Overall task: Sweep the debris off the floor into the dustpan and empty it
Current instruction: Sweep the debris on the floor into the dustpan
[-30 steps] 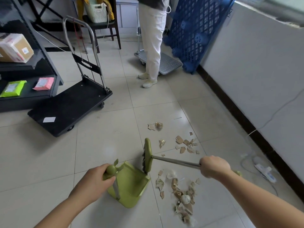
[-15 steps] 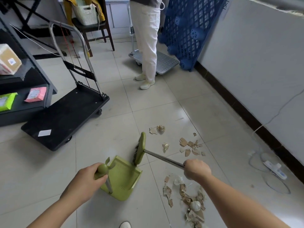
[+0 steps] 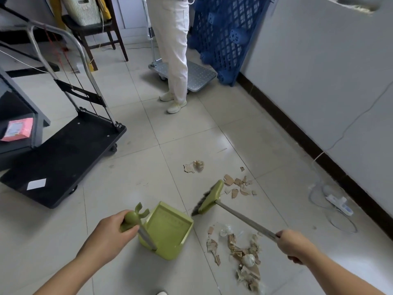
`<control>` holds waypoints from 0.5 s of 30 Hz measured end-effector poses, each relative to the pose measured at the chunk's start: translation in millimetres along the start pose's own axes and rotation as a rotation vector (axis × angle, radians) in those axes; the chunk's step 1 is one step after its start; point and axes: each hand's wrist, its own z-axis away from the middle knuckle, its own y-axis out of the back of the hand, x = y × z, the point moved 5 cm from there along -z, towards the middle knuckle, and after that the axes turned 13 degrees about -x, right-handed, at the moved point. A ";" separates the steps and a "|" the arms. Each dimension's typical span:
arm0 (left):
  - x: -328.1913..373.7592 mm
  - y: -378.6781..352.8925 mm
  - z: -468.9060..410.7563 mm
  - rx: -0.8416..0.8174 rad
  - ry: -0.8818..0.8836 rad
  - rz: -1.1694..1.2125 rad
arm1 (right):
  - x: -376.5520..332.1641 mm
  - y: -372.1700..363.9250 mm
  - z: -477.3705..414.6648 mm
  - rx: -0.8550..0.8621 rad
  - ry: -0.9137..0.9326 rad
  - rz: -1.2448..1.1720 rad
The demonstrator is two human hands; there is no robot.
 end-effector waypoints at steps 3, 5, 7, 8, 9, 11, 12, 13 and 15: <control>7.1 -3.0 -3.9 -0.017 -0.026 0.001 | 25.4 -0.4 11.9 -0.010 -0.029 -0.019; 11.9 -5.6 -5.7 -0.028 -0.045 -0.004 | 39.0 -2.2 19.7 -0.009 -0.048 -0.010; 16.2 -8.5 -6.9 -0.041 -0.056 -0.013 | 50.7 -5.6 25.6 -0.017 -0.066 -0.005; 18.2 -10.1 -7.3 -0.050 -0.061 -0.019 | 56.1 -7.4 28.2 -0.020 -0.074 -0.002; 20.2 -11.9 -7.6 -0.058 -0.068 -0.025 | 60.9 -8.9 30.6 -0.020 -0.078 -0.001; 23.7 -15.7 -8.2 -0.072 -0.083 -0.037 | 69.0 -11.4 35.7 -0.023 -0.075 -0.004; 24.8 -17.8 -8.6 -0.082 -0.087 -0.045 | 72.7 -12.2 38.3 -0.022 -0.075 -0.002; 25.5 -19.9 -9.2 -0.092 -0.090 -0.054 | 76.4 -13.0 40.7 -0.022 -0.079 0.001; 25.4 -24.4 -11.0 -0.110 -0.092 -0.071 | 83.2 -14.7 44.6 -0.021 -0.093 0.008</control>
